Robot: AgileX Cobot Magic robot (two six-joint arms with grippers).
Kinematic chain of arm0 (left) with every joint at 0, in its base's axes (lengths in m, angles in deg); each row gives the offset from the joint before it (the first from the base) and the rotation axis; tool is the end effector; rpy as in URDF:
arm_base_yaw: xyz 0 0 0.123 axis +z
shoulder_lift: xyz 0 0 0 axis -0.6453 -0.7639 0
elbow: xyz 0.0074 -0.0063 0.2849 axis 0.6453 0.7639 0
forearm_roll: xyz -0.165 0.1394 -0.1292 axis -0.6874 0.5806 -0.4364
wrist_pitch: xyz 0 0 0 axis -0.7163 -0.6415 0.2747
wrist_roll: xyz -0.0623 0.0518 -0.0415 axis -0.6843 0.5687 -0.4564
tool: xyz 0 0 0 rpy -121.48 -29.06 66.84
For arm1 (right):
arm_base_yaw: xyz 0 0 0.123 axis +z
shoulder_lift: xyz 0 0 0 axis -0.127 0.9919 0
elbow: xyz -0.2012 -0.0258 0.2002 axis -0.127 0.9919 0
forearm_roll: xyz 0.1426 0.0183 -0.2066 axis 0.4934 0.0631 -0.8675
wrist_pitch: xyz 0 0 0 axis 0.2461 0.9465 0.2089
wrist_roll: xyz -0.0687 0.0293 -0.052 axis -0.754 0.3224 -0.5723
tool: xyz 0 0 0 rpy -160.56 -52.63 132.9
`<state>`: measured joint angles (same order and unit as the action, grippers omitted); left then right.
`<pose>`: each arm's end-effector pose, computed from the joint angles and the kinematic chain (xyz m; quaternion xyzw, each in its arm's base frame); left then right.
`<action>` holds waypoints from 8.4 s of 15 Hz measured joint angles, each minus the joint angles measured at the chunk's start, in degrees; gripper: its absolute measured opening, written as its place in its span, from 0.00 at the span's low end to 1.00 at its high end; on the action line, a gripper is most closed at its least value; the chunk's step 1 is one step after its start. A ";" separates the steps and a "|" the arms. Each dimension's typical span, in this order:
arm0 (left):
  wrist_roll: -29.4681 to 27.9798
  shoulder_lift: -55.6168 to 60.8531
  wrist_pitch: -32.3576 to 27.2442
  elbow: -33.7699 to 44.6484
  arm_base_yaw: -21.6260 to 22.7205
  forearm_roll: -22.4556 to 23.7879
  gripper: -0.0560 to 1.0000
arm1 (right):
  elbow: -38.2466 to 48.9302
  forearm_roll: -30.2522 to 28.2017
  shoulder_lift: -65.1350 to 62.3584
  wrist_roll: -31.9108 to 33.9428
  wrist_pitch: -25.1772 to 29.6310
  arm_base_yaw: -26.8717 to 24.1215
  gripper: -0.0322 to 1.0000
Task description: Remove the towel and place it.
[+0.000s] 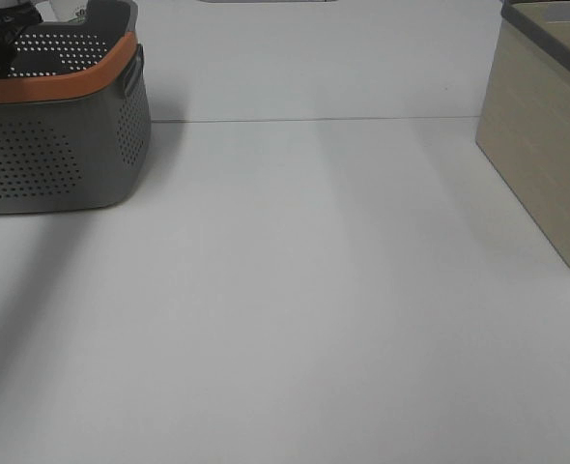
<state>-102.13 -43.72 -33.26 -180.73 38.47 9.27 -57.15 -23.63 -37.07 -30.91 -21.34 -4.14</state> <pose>0.5116 0.0065 0.2057 -0.3429 0.8557 -0.0263 0.3866 -0.0056 0.0013 0.2787 -0.0378 0.8485 0.0164 0.5277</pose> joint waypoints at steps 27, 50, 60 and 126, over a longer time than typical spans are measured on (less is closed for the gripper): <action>8.65 27.39 24.92 0.00 -0.23 7.68 0.05 | 0.00 0.00 0.00 0.06 0.00 0.00 0.77; 8.65 33.00 34.21 9.22 -25.38 17.76 0.05 | 0.00 0.00 0.00 0.06 0.00 0.00 0.77; 4.47 33.00 42.34 20.80 -26.07 18.96 0.05 | 0.00 2.06 0.00 0.06 0.00 0.00 0.77; -31.46 30.88 88.87 20.68 -19.14 73.68 0.05 | -15.24 98.61 108.12 -121.24 -9.63 13.46 0.61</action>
<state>-133.58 -12.84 55.61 -160.04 19.33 82.95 -72.39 74.98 71.05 -152.15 -30.97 9.32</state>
